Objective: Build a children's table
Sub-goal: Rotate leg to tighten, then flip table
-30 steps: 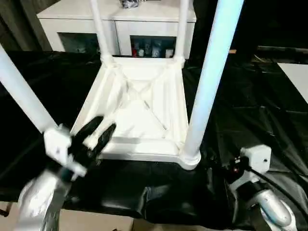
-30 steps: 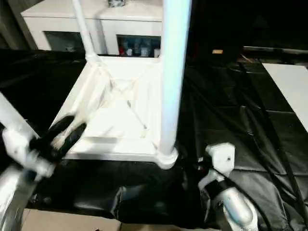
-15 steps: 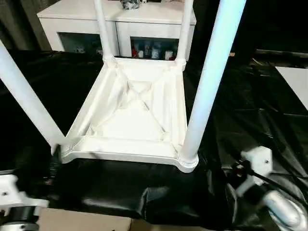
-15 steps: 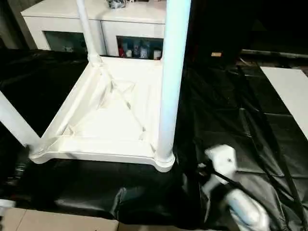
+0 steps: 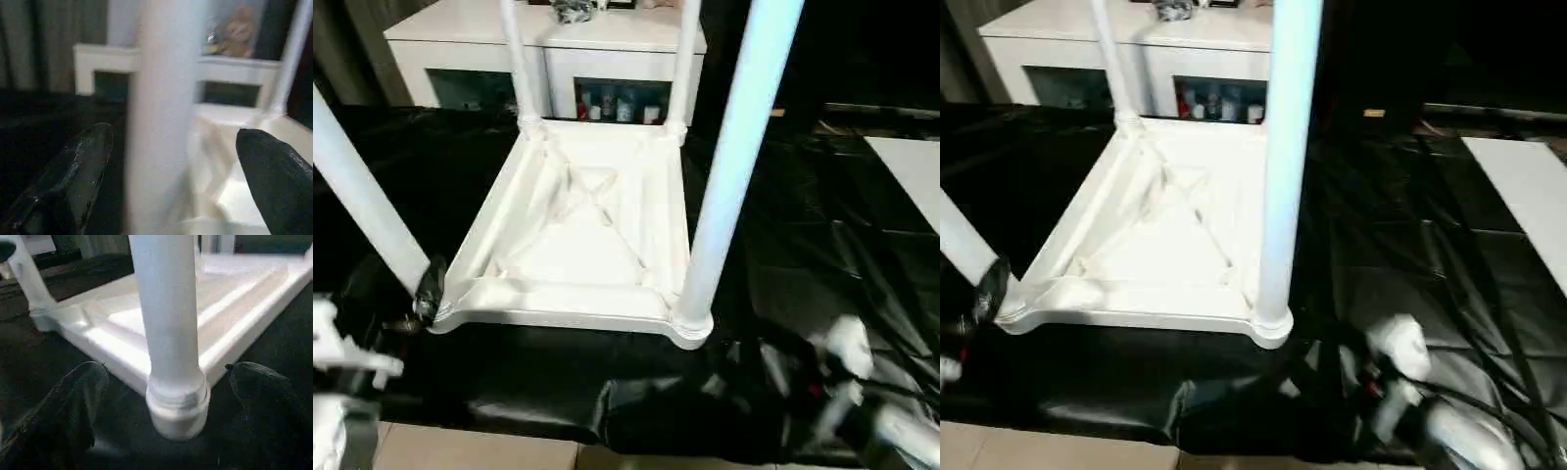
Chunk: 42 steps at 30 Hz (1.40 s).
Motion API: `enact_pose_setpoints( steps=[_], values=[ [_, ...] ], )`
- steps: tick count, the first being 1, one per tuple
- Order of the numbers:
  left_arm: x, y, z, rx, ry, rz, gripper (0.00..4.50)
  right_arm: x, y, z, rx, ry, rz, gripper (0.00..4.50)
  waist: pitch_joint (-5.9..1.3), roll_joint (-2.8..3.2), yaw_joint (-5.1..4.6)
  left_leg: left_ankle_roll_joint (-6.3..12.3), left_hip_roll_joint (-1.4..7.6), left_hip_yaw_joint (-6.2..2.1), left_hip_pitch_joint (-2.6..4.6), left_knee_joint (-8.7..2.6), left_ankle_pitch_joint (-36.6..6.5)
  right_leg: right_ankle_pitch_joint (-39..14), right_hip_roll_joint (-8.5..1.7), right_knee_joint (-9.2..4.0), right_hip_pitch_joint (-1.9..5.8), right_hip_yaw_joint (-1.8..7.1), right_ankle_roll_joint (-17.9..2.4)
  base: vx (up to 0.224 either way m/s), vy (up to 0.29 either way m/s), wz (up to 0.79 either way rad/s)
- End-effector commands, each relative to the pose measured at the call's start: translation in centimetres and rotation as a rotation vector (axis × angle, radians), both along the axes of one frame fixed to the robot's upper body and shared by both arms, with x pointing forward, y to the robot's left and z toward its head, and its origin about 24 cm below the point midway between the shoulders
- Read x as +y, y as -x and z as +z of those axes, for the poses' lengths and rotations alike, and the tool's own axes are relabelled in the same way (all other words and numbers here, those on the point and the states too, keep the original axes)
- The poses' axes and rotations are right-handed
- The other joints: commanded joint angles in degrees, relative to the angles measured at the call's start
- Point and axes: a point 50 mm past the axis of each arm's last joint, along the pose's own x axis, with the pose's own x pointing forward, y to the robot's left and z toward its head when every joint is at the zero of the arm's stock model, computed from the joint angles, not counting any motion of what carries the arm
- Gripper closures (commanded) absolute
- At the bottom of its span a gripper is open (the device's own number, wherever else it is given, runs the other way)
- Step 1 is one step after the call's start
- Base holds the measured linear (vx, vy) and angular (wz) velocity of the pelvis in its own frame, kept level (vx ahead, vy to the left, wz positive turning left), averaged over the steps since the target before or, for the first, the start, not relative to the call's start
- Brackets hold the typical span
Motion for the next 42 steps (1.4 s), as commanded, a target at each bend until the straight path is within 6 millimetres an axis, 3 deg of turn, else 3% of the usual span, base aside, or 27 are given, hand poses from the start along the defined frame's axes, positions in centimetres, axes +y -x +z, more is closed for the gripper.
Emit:
enact_pose_setpoints(
  steps=[1, 2, 3, 7, 16, 17, 20, 21, 23, 26, 29, 33, 37, 38, 40, 41, 42],
  values=[
    [1.0, 0.0, -0.2, 0.017, 0.043, 0.043, 0.05, 0.5, -0.1, -0.3, 0.005, 0.005, 0.004, 0.0, -1.52, 0.4, 0.32, 0.45, 0.14, -0.35, 0.25, -4.7, -26.78, -27.69, -0.79, -5.19, 0.8, 0.93, -2.12, 0.0, 0.0, 0.0],
    [1.1, -0.3, -0.1, 0.014, 0.055, 0.036, 0.05, 0.9, -0.2, -0.4, 0.005, 0.014, 0.011, 0.0, -1.55, 0.15, 0.35, 0.54, 0.22, -0.35, 0.19, -4.73, -26.56, -26.93, -0.8, -5.15, 0.9, 0.93, -2.38, 0.0, 0.0, 0.0],
    [1.1, -0.5, 0.0, 0.014, 0.061, 0.031, 0.05, 1.1, -0.3, -0.5, 0.004, 0.02, 0.016, 0.0, -1.61, 0.36, 0.5, 0.38, 0.41, -0.4, 0.14, -4.9, -26.31, -25.39, -0.84, -4.96, 1.03, 1.0, -2.96, 0.0, 0.0, 0.0],
    [0.5, -1.7, 0.4, 0.025, 0.085, -0.048, 0.05, 2.2, -0.6, -0.8, 0.027, 0.008, 0.043, 0.0, -1.88, 0.17, 1.03, 0.23, 0.57, -0.28, 0.23, -4.95, -24.71, -18.84, -0.79, -4.1, 1.32, 1.21, -5.2, 0.0, 0.0, 0.0],
    [-0.8, -3.5, 1.7, 0.03, 0.041, -0.201, 0.05, 3.9, -1.0, -0.8, 0.021, -0.002, 0.088, 0.0, -2.04, 0.37, 1.23, -0.02, 0.53, -0.04, 0.3, -4.84, -23.06, -16.09, -0.95, -3.7, 1.72, 1.28, -6.37, 0.0, 0.0, 0.0],
    [-0.8, -3.8, 1.8, 0.034, 0.035, -0.199, 0.32, 3.9, -1.1, -0.9, 0.012, 0.01, 0.078, 0.0, -2.01, 0.42, 1.3, -0.03, 0.61, -0.03, 0.39, -4.87, -23.27, -16.31, -0.93, -3.7, 1.67, 1.31, -6.47, 0.0, 0.0, 0.0],
    [-0.7, -4.5, 2.1, 0.038, 0.03, -0.169, 0.43, 3.9, -1.3, -0.8, -0.006, 0.014, 0.06, 0.0, -1.99, 0.62, 1.36, -0.54, 0.47, 0.02, 0.44, -4.89, -23.58, -16.78, -0.87, -3.72, 1.64, 1.26, -6.4, 0.0, 0.0, 0.0],
    [-0.8, -4.6, 2.3, 0.03, 0.033, -0.171, 0.54, 3.9, -1.3, -0.8, -0.005, 0.014, 0.061, 0.0, -2.06, 0.83, 1.43, -0.63, 0.54, 0.01, 0.64, -4.82, -23.61, -16.37, -0.96, -3.76, 1.66, 1.29, -6.52, 0.0, 0.0, 0.0],
    [-1.0, -4.6, 2.4, 0.02, 0.046, -0.169, 0.74, 3.9, -1.2, -0.8, -0.003, 0.01, 0.065, 0.0, -1.96, 0.76, 1.44, -0.53, 0.53, -0.05, 0.39, -4.94, -23.67, -16.31, -0.98, -3.67, 1.87, 1.24, -6.72, 0.0, 0.0, 0.0],
    [-1.2, -4.6, 2.4, 0.013, 0.078, -0.161, 0.77, 3.9, -1.0, -0.7, 0.001, -0.009, 0.086, 0.0, -2.1, 0.81, 1.47, -0.43, 0.58, -0.03, 0.47, -4.79, -23.0, -14.77, -0.95, -3.54, 1.89, 1.28, -7.22, 0.0, 0.0, 0.0],
    [-1.7, -4.6, 2.4, 0.016, 0.095, -0.191, 1.16, 3.9, -0.2, -0.2, 0.031, -0.078, 0.157, 0.0, -2.1, 0.87, 1.55, -0.06, 0.6, 0.01, 0.5, -4.77, -23.07, -14.66, -0.97, -3.53, 1.95, 1.26, -7.51, 0.0, 0.0, 0.0],
    [-2.3, -4.7, 2.3, 0.023, 0.121, -0.242, 1.4, 3.6, 0.4, 0.0, 0.064, -0.064, 0.236, 0.0, -2.24, 0.84, 1.87, 0.89, 0.61, 0.14, 0.46, -4.54, -20.64, -11.34, -0.9, -3.29, 2.19, 1.27, -8.3, 0.0, 0.0, 0.0],
    [-2.7, -4.8, 2.2, 0.03, 0.137, -0.272, 1.73, 2.7, -0.1, 0.0, 0.037, -0.018, 0.2, 0.0, -2.12, 0.74, 2.08, 0.47, 0.57, 0.14, 0.48, -4.59, -21.64, -14.98, -1.01, -3.58, 2.02, 1.23, -7.47, 0.0, 0.0, 0.0],
    [-3.0, -4.9, 2.3, 0.028, 0.133, -0.286, 2.0, 2.4, -0.3, 0.1, 0.032, -0.02, 0.193, 0.0, -2.08, 0.82, 2.14, 0.38, 0.57, 0.11, 0.48, -4.63, -22.1, -15.69, -1.01, -3.65, 1.99, 1.25, -7.27, 0.0, 0.0, 0.0],
    [-3.1, -4.9, 2.3, 0.027, 0.132, -0.293, 2.04, 2.2, -0.4, 0.2, 0.031, -0.021, 0.191, 0.0, -2.05, 0.86, 2.41, 0.25, 0.65, 0.08, 0.61, -4.63, -22.54, -16.3, -1.0, -3.72, 1.88, 1.28, -7.02, 0.0, 0.0, 0.0],
    [-3.6, -5.1, 2.3, 0.036, 0.134, -0.273, 2.04, 0.6, -1.5, 0.4, 0.017, 0.037, 0.102, 0.0, -2.03, 0.98, 2.56, 0.13, 0.63, 0.08, 0.62, -4.62, -22.67, -16.38, -0.99, -3.72, 1.86, 1.3, -6.93, 0.0, 0.0, 0.0],
    [-3.6, -5.1, 2.3, 0.036, 0.134, -0.273, 2.09, 0.6, -1.5, 0.4, 0.017, 0.037, 0.102, 0.0, -1.92, 0.98, 2.52, -0.06, 0.75, 0.04, 0.65, -4.76, -23.23, -16.72, -0.95, -3.75, 1.86, 1.24, -6.99, 0.0, 0.0, 0.0]
  ],
)
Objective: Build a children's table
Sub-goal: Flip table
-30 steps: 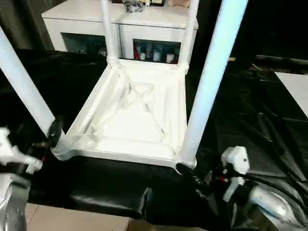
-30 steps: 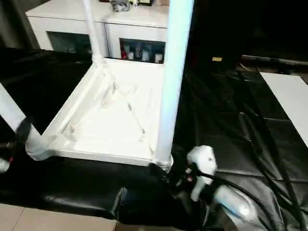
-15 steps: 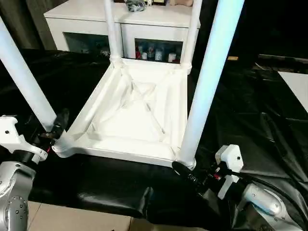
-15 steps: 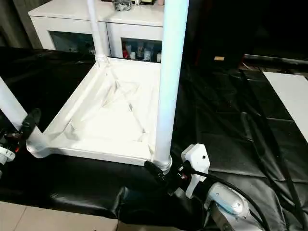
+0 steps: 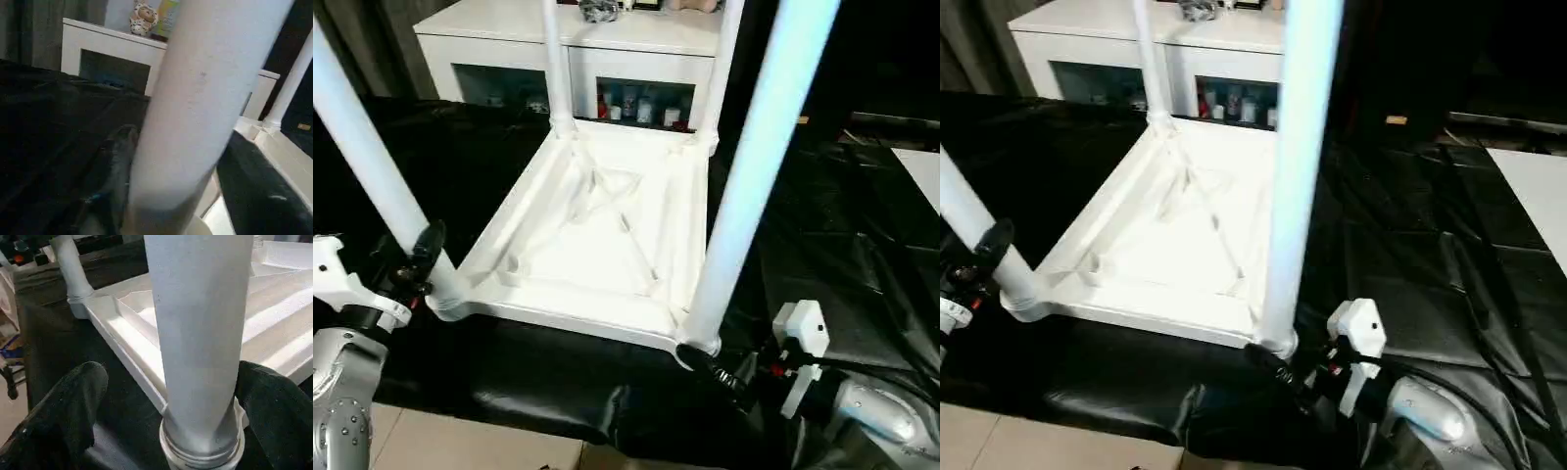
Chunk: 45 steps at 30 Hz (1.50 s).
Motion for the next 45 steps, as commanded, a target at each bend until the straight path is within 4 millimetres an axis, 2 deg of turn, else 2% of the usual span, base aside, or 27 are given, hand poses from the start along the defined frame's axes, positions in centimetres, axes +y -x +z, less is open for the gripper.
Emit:
enact_pose_setpoints(
  steps=[1, 2, 5, 7, 8, 9, 10, 12, 13, 17, 20, 22, 23, 24, 25, 28, 30, 33, 35, 36, 37, 39, 40, 41, 42, 43, 45],
  values=[
    [-2.6, -0.9, 0.5, -0.015, 0.016, -0.095, 2.3, -1.2, -1.3, 0.6, -0.036, 0.054, -0.065, 0.0, -1.95, 0.93, -0.23, -0.24, 0.65, -0.1, 0.7, -4.89, -23.46, -17.48, -0.99, -3.92, 1.5, 1.21, -6.72, 0.0, 0.0, 0.0],
    [-3.2, -1.1, 0.6, -0.021, 0.018, -0.1, 2.32, -2.0, -2.3, 0.6, -0.075, 0.103, -0.152, 0.0, -1.83, 0.92, -0.17, -0.4, 0.68, 0.11, 0.98, -4.79, -23.88, -18.06, -0.93, -4.11, 1.07, 1.28, -6.91, 0.0, 0.0, 0.0],
    [-4.1, -1.4, 0.7, -0.031, 0.025, -0.133, 2.35, -2.7, -3.6, 0.7, -0.121, 0.137, -0.255, 0.0, -1.86, 0.87, -0.01, -0.88, 0.46, 0.36, 1.08, -4.59, -23.43, -19.91, -0.98, -4.3, 0.89, 1.37, -6.42, 0.0, 0.0, 0.0],
    [-4.9, -1.6, 0.8, -0.038, 0.026, -0.163, 2.37, -2.7, -4.4, 0.7, -0.144, 0.146, -0.307, 0.0, -1.9, 0.9, -0.13, -0.89, 0.38, 0.16, 0.55, -4.75, -22.83, -20.25, -1.03, -4.18, 1.37, 1.26, -5.72, 0.0, 0.0, 0.0],
    [-5.0, -1.7, 0.8, -0.04, 0.025, -0.166, 2.37, -2.7, -4.5, 0.7, -0.148, 0.146, -0.312, 0.0, -2.08, 0.24, -0.15, -0.6, 0.34, 0.15, 0.37, -4.68, -21.59, -19.95, -1.08, -3.94, 1.52, 1.24, -5.36, 0.0, 0.0, 0.0],
    [-5.5, -1.8, 1.0, -0.05, 0.017, -0.179, 2.37, -2.4, -5.0, 0.8, -0.168, 0.15, -0.337, 0.0, -2.02, 0.42, -0.38, -0.66, 0.33, 0.14, 0.16, -4.71, -21.07, -19.99, -1.05, -3.99, 1.46, 1.22, -5.12, 0.0, 0.0, 0.0],
    [-5.8, -2.0, 1.0, -0.056, 0.016, -0.186, 2.38, -2.1, -5.2, 0.8, -0.176, 0.154, -0.347, 0.0, -2.07, -0.11, -0.49, -0.62, 0.33, 0.15, 0.07, -4.69, -20.6, -19.9, -1.06, -4.01, 1.54, 1.19, -4.96, 0.0, 0.0, 0.0],
    [-6.1, -2.1, 1.1, -0.061, 0.015, -0.191, 2.39, -1.9, -5.5, 0.7, -0.185, 0.159, -0.357, 0.0, -2.2, 0.11, -0.32, -0.57, 0.38, 0.23, 0.3, -4.5, -19.65, -19.17, -1.08, -3.82, 1.36, 1.28, -5.0, 0.0, 0.0, 0.0],
    [-6.5, -2.3, 1.2, -0.065, 0.008, -0.195, 2.39, -1.8, -5.9, 0.7, -0.192, 0.153, -0.38, 0.0, -2.12, -0.26, -0.41, -0.39, 0.36, 0.3, 0.16, -4.54, -19.33, -18.78, -1.0, -3.85, 1.46, 1.28, -5.05, 0.0, 0.0, 0.0],
    [-7.8, -2.9, 1.5, -0.073, -0.014, -0.186, 2.39, -2.7, -7.2, 0.6, -0.227, 0.18, -0.519, 0.0, -2.35, 0.0, -0.46, -0.73, 0.33, 0.33, 0.09, -4.41, -17.2, -15.64, -0.92, -3.4, 1.59, 1.27, -5.52, 0.0, 0.0, 0.0],
    [-8.7, -3.6, 1.6, -0.079, -0.04, -0.154, 2.4, -2.5, -7.6, 1.0, -0.232, 0.105, -0.514, 0.0, -2.45, -0.02, -0.54, -0.41, 0.33, 0.41, 0.08, -4.3, -16.88, -13.56, -0.82, -3.19, 1.7, 1.3, -5.72, 0.0, 0.0, 0.0],
    [-9.2, -4.1, 1.7, -0.081, -0.039, -0.131, 2.41, -1.8, -7.3, 1.4, -0.236, 0.054, -0.451, 0.0, -2.64, 0.03, -0.51, 0.1, 0.35, 0.39, 0.0, -4.07, -15.08, -10.38, -0.88, -2.93, 1.96, 1.28, -6.28, 0.0, 0.0, 0.0],
    [-9.2, -4.1, 1.7, -0.081, -0.039, -0.131, 2.42, -1.8, -7.3, 1.4, -0.236, 0.054, -0.451, 0.0, -2.64, 0.03, -0.51, 0.1, 0.35, 0.39, 0.0, -4.07, -15.08, -10.38, -0.88, -2.93, 1.96, 1.28, -6.28, 0.0, 0.0, 0.0],
    [-9.3, -4.3, 1.7, -0.08, -0.041, -0.126, 2.42, -1.7, -7.2, 1.4, -0.24, 0.051, -0.439, 0.0, -2.77, -0.05, -0.43, 0.74, 0.27, 0.44, -0.13, -3.9, -13.21, -8.0, -0.91, -2.7, 2.22, 1.28, -6.84, 0.0, 0.0, 0.0],
    [-9.3, -4.5, 1.6, -0.077, -0.039, -0.112, 2.43, -1.9, -7.0, 1.4, -0.252, 0.053, -0.458, 0.0, -2.82, -0.1, -0.45, 0.93, 0.29, 0.41, -0.34, -3.82, -11.85, -6.56, -0.96, -2.52, 2.39, 1.22, -7.21, 0.0, 0.0, 0.0],
    [-9.0, -4.7, 1.6, -0.062, -0.034, -0.082, 2.44, -3.1, -5.9, 1.8, -0.277, 0.019, -0.534, 0.0, -2.99, -0.01, -0.2, 1.62, 0.28, 0.63, -0.09, -3.43, -9.71, -3.47, -0.85, -2.25, 2.18, 1.33, -8.26, 0.0, 0.0, 0.0],
    [-8.7, -4.7, 1.5, -0.05, -0.035, -0.061, 2.45, -3.2, -5.3, 1.9, -0.275, -0.002, -0.515, 0.0, -2.87, 0.03, -0.13, 2.06, 0.27, 0.6, -0.16, -3.53, -10.1, -3.24, -0.77, -2.32, 2.35, 1.27, -8.27, 0.0, 0.0, 0.0],
    [-8.6, -4.8, 1.5, -0.051, -0.033, -0.044, 2.45, -3.1, -4.5, 2.0, -0.297, 0.033, -0.466, 0.0, -2.56, 0.2, -0.45, 1.69, 0.31, 0.49, -0.27, -3.89, -13.82, -8.77, -0.91, -2.87, 2.32, 1.12, -7.47, 0.0, 0.0, 0.0],
    [-8.6, -4.8, 1.5, -0.053, -0.033, -0.041, 2.46, -3.3, -4.3, 2.1, -0.328, 0.067, -0.469, 0.0, -2.36, 0.1, -0.57, 0.99, 0.34, 0.41, -0.21, -4.16, -16.83, -14.38, -1.01, -3.47, 2.08, 1.13, -6.11, 0.0, 0.0, 0.0],
    [-8.7, -4.8, 1.5, -0.055, -0.027, -0.046, 2.46, -4.0, -4.4, 2.3, -0.339, 0.076, -0.518, 0.0, -2.33, 0.12, -0.6, 0.79, 0.36, 0.38, -0.19, -4.17, -17.21, -15.01, -0.98, -3.52, 1.99, 1.14, -5.93, 0.0, 0.0, 0.0],
    [-8.8, -4.8, 1.6, -0.06, -0.022, -0.056, 2.46, -4.5, -4.5, 2.4, -0.348, 0.092, -0.553, 0.0, -2.35, 0.48, -0.62, 0.5, 0.33, 0.34, -0.08, -4.21, -17.69, -15.64, -0.99, -3.57, 1.84, 1.17, -5.74, 0.0, 0.0, 0.0],
    [-8.9, -4.8, 1.6, -0.065, -0.017, -0.063, 2.46, -4.8, -4.7, 2.4, -0.351, 0.101, -0.573, 0.0, -2.37, 0.19, -0.72, 0.39, 0.27, 0.39, -0.05, -4.16, -17.82, -15.51, -0.87, -3.64, 1.76, 1.19, -5.64, 0.0, 0.0, 0.0],
    [-9.1, -4.8, 1.7, -0.068, -0.014, -0.072, 2.46, -4.6, -4.9, 2.4, -0.336, 0.079, -0.574, 0.0, -2.38, 0.56, -0.77, 0.42, 0.27, 0.29, -0.08, -4.2, -17.77, -14.89, -0.83, -3.52, 1.79, 1.18, -5.78, 0.0, 0.0, 0.0],
    [-9.2, -4.8, 1.7, -0.069, -0.014, -0.076, 2.46, -4.4, -5.0, 2.4, -0.328, 0.057, -0.574, 0.0, -2.4, 0.13, -0.86, 0.56, 0.28, 0.35, -0.12, -4.17, -17.62, -14.43, -0.79, -3.57, 1.83, 1.15, -5.78, 0.0, 0.0, 0.0],
    [-9.2, -4.8, 1.7, -0.069, -0.015, -0.077, 2.46, -4.2, -5.1, 2.4, -0.317, 0.031, -0.578, 0.0, -2.46, 0.19, -0.87, 0.77, 0.26, 0.29, -0.16, -4.16, -17.07, -13.41, -0.8, -3.32, 1.9, 1.13, -6.05, 0.0, 0.0, 0.0],
    [-9.2, -4.7, 1.7, -0.068, -0.023, -0.073, 2.46, -4.0, -5.2, 2.4, -0.305, 0.001, -0.578, 0.0, -2.49, -0.07, -0.89, 1.15, 0.26, 0.33, -0.2, -4.08, -16.54, -12.79, -0.83, -3.2, 1.92, 1.13, -6.25, 0.0, 0.0, 0.0],
    [-8.9, -4.8, 1.6, -0.062, -0.032, -0.047, 2.46, -4.0, -5.0, 2.3, -0.304, -0.011, -0.605, 0.0, -2.5, 0.02, -0.72, 1.38, 0.33, 0.4, -0.19, -4.0, -15.65, -12.21, -0.89, -3.21, 1.82, 1.2, -6.47, 0.0, 0.0, 0.0]
  ],
)
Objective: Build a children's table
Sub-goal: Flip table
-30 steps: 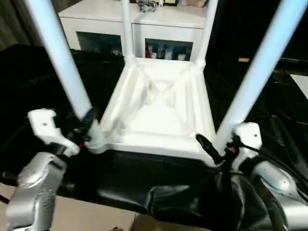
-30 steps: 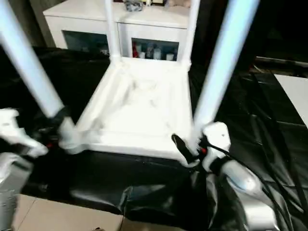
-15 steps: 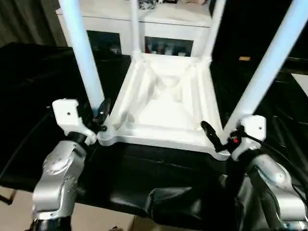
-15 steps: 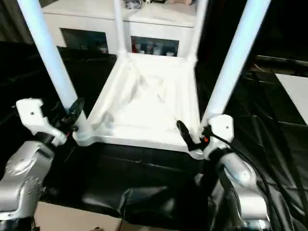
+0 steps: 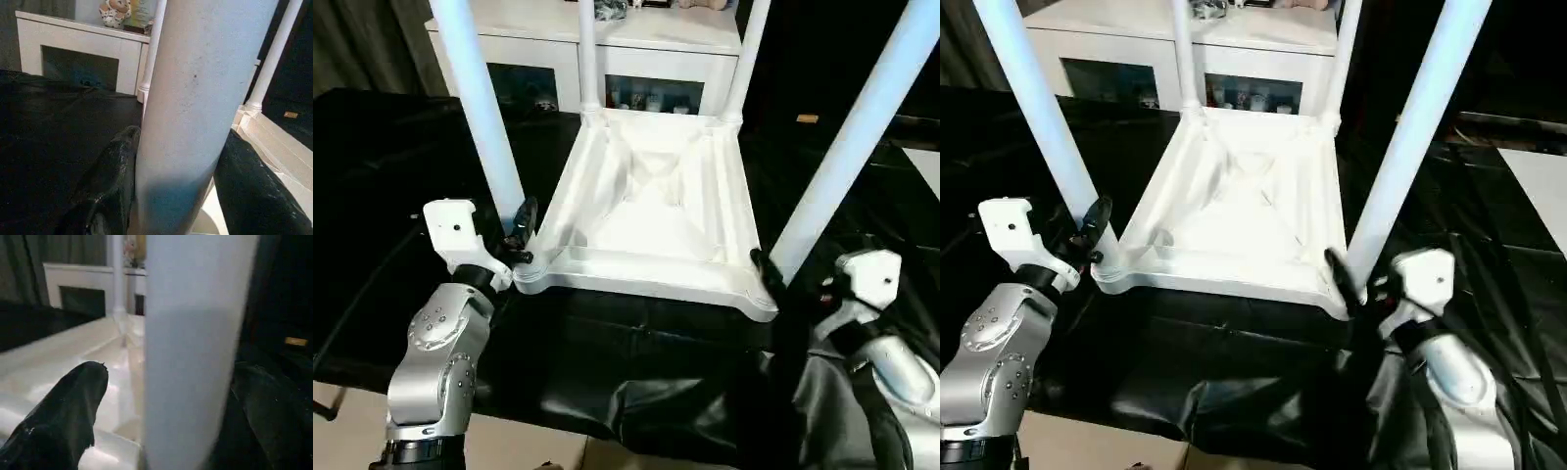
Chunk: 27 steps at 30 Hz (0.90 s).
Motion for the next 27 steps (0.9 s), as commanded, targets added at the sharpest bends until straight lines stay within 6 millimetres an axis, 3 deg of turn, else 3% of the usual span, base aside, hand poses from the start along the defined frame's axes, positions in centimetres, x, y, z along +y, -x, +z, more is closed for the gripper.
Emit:
enact_pose_setpoints(
  steps=[1, 3, 6, 10, 11, 16, 19, 24, 27],
  values=[
    [-0.2, -0.3, 1.3, -0.058, 0.011, 0.002, 2.46, -0.3, 0.2, 0.0, 0.002, -0.031, -0.034, 0.0, -2.71, -0.34, -0.43, 1.31, 0.31, 0.29, 0.26, -4.42, -14.94, -11.43, -0.76, -3.57, 2.13, 1.1, -6.82, 0.0, 0.0, 0.0],
    [-0.1, -0.3, 1.3, -0.058, 0.014, 0.007, 2.46, -0.5, 0.7, -0.2, 0.015, -0.084, -0.039, 0.0, -2.69, -0.12, -0.34, 1.35, 0.27, 0.32, 0.34, -4.42, -14.86, -10.81, -0.73, -3.49, 2.13, 1.16, -6.91, 0.0, 0.0, 0.0],
    [-0.1, -0.3, 1.3, -0.053, 0.015, 0.007, 2.46, -0.1, 2.2, -0.6, 0.088, -0.156, 0.106, 0.0, -2.65, 0.19, -0.18, 1.5, 0.37, 0.18, 0.34, -4.53, -15.9, -11.24, -0.8, -3.54, 2.21, 1.17, -6.68, 0.0, 0.0, 0.0],
    [-0.1, -0.3, 1.3, -0.053, 0.018, 0.005, 2.46, -0.8, 3.1, -0.9, 0.126, -0.169, 0.146, 0.0, -2.53, -0.1, -0.16, 1.81, 0.34, 0.24, 0.23, -4.58, -16.9, -13.26, -0.88, -3.94, 2.23, 1.12, -6.13, 0.0, 0.0, 0.0],
    [-0.1, -0.3, 1.3, -0.052, 0.02, 0.002, 2.46, -1.0, 3.4, -0.8, 0.136, -0.186, 0.168, 0.0, -2.45, 0.13, -0.14, 1.66, 0.35, 0.16, 0.23, -4.64, -17.55, -14.8, -0.95, -4.03, 2.1, 1.12, -5.99, 0.0, 0.0, 0.0],
    [-0.2, -0.3, 1.2, -0.05, 0.022, -0.004, 2.46, -0.9, 4.5, -0.3, 0.185, -0.257, 0.307, 0.0, -2.43, -0.06, -0.08, 1.99, 0.4, 0.03, 0.24, -4.6, -18.13, -16.44, -0.92, -4.32, 2.12, 1.09, -5.35, 0.0, 0.0, 0.0],
    [-0.2, -0.4, 1.2, -0.047, 0.022, -0.006, 2.46, -0.1, 5.6, -0.4, 0.256, -0.25, 0.463, 0.38, -2.43, -0.24, 0.1, 2.37, 0.48, 0.04, 0.05, -4.53, -17.24, -15.79, -1.01, -4.31, 2.2, 1.12, -5.44, 0.0, 0.0, 0.0],
    [-0.2, -0.4, 1.2, -0.048, 0.021, -0.005, 2.46, 1.1, 5.1, -0.3, 0.265, -0.236, 0.501, 0.82, -2.3, -0.57, 0.02, 2.13, 0.39, 0.05, -0.01, -4.58, -17.3, -18.81, -1.11, -4.52, 1.93, 1.01, -5.1, 0.0, 0.0, 0.0],
    [-0.3, -0.4, 1.3, -0.05, 0.042, -0.015, 2.46, 2.8, 3.4, -2.1, 0.326, -0.077, 0.423, 0.87, -2.38, -0.43, -0.16, 0.81, 0.36, -0.02, 0.03, -4.59, -16.45, -19.29, -1.07, -4.41, 1.77, 0.99, -4.78, 0.0, 0.0, 0.0]
  ],
)
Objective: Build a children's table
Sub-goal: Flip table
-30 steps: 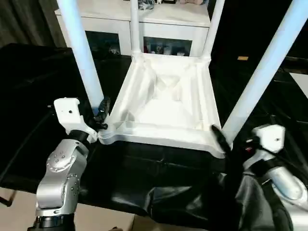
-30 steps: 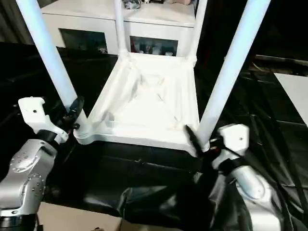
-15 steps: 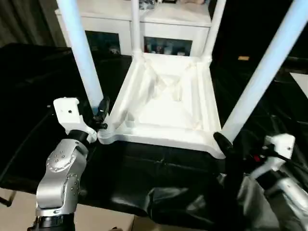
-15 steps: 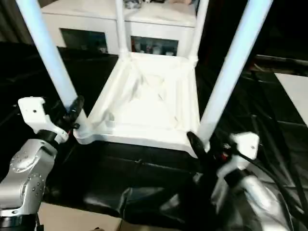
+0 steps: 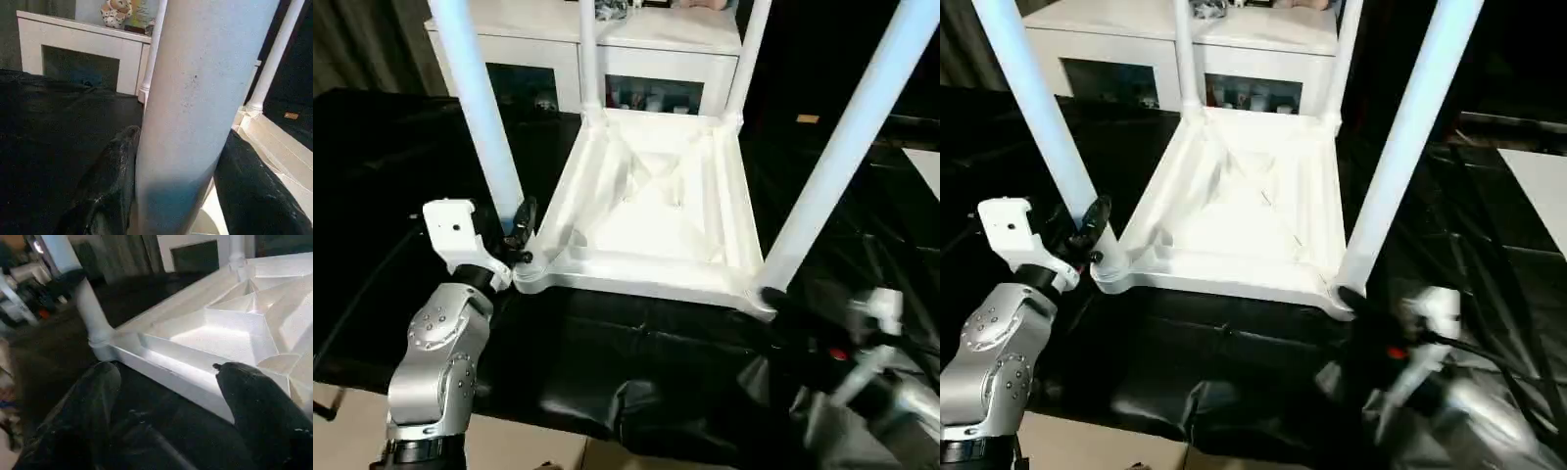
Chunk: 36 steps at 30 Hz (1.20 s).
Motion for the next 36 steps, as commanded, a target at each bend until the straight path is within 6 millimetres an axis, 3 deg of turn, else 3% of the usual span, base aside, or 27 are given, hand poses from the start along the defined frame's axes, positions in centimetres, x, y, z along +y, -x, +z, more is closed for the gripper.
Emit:
enact_pose_setpoints(
  steps=[1, 2, 6, 7, 9, 12, 15, 21, 22, 24, 29, 31, 36],
  values=[
    [-0.5, -0.4, 1.3, -0.052, 0.041, -0.027, 2.46, 0.7, -0.8, -1.3, 0.026, 0.114, -0.053, 0.87, -2.38, -0.27, -0.28, 0.33, 0.34, 0.07, 0.15, -4.55, -16.09, -18.19, -0.96, -4.28, 1.65, 1.02, -5.09, 0.0, 0.0, 0.0],
    [-0.6, -0.4, 1.4, -0.052, 0.055, -0.033, 2.46, 1.0, -1.1, -1.6, 0.032, 0.116, -0.067, 0.88, -2.43, -0.67, -0.37, 0.15, 0.33, 0.11, 0.05, -4.56, -15.89, -17.37, -0.98, -4.18, 1.77, 1.05, -5.24, 0.0, 0.0, 0.0],
    [-0.5, -0.5, 1.6, -0.043, 0.165, -0.031, 2.46, 2.4, -1.6, -2.5, 0.08, 0.113, -0.07, 0.88, -2.66, -0.38, -0.09, 0.29, 0.38, 0.15, 0.16, -4.43, -14.18, -12.28, -0.9, -3.57, 1.92, 1.16, -6.67, 0.0, 0.0, 0.0],
    [-0.5, -0.5, 1.6, -0.043, 0.165, -0.031, 2.46, 2.4, -1.6, -2.5, 0.08, 0.113, -0.07, 0.88, -2.66, -0.6, -0.11, 0.52, 0.32, 0.22, 0.09, -4.45, -13.69, -11.18, -0.93, -3.34, 2.07, 1.15, -7.29, 0.0, 0.0, 0.0],
    [-0.4, -0.5, 1.7, -0.016, 0.32, -0.011, 2.46, 3.1, -2.0, -2.6, 0.1, 0.091, -0.086, 0.88, -2.6, -1.06, -0.23, 0.84, 0.32, 0.34, 0.06, -4.4, -13.47, -11.06, -0.9, -3.34, 2.14, 1.16, -7.5, 0.0, 0.0, 0.0],
    [-0.5, -0.5, 1.8, -0.013, 0.48, -0.018, 2.46, 3.2, -2.2, -2.8, 0.107, 0.093, -0.103, 0.88, -2.44, -0.81, -0.08, 0.67, 0.26, 0.39, 0.1, -4.39, -14.94, -14.81, -1.07, -3.57, 1.96, 1.23, -7.01, 0.0, 0.0, 0.0],
    [-1.0, -0.2, 1.9, -0.017, 0.619, -0.042, 2.46, 3.0, -2.4, -3.5, 0.138, 0.113, -0.168, 0.88, -2.44, -1.0, 0.0, 0.24, 0.13, 0.45, 0.01, -4.36, -15.13, -15.92, -1.04, -3.66, 1.96, 1.21, -6.58, 0.0, 0.0, 0.0],
    [-2.7, 0.4, 2.0, 0.015, 0.595, -0.168, 2.46, 3.6, -3.6, -3.0, 0.174, -0.069, -0.309, 0.88, -2.45, -0.71, -0.18, -0.25, 0.25, 0.34, 0.23, -4.55, -15.96, -15.43, -0.82, -3.73, 1.6, 1.18, -5.28, 0.0, 0.0, 0.0],
    [-2.8, 0.4, 2.0, 0.025, 0.589, -0.174, 2.46, 3.9, -3.7, -2.7, 0.173, -0.124, -0.311, 0.6, -2.48, -0.77, -0.27, -0.44, 0.26, 0.22, 0.09, -4.63, -15.6, -14.58, -0.77, -3.63, 1.78, 1.1, -4.8, 0.0, 0.0, 0.0],
    [-2.9, 0.4, 2.0, 0.031, 0.589, -0.175, 2.46, 4.5, -3.8, -2.0, 0.15, -0.188, -0.279, 0.53, -2.56, -0.74, -0.27, -0.53, 0.38, 0.19, 0.13, -4.56, -14.58, -12.44, -0.78, -3.44, 1.91, 1.12, -4.53, 0.0, 0.0, 0.0],
    [-2.8, 0.4, 2.0, 0.04, 0.597, -0.176, 2.46, 5.0, -3.9, -1.2, 0.116, -0.253, -0.253, 0.13, -2.89, -1.06, -0.11, 0.51, 0.17, 0.43, -0.1, -3.93, -9.12, -4.97, -0.82, -2.57, 2.36, 1.22, -5.98, 0.0, 0.0, 0.0],
    [-2.7, 0.5, 2.0, 0.043, 0.598, -0.176, 2.46, 4.8, -4.3, -1.4, 0.131, -0.248, -0.308, 0.04, -2.91, -0.89, -0.08, 0.74, 0.1, 0.49, -0.13, -3.8, -6.95, -2.9, -0.73, -2.3, 2.29, 1.19, -6.88, 0.0, 0.0, 0.0],
    [-2.8, 0.6, 1.9, 0.047, 0.6, -0.187, 2.46, 4.8, -5.0, -0.9, 0.151, -0.382, -0.367, 0.0, -2.73, -0.79, -0.19, 0.04, 0.17, 0.48, 0.04, -4.05, -10.25, -7.53, -0.83, -2.64, 2.15, 1.24, -5.92, 0.0, 0.0, 0.0]
  ],
)
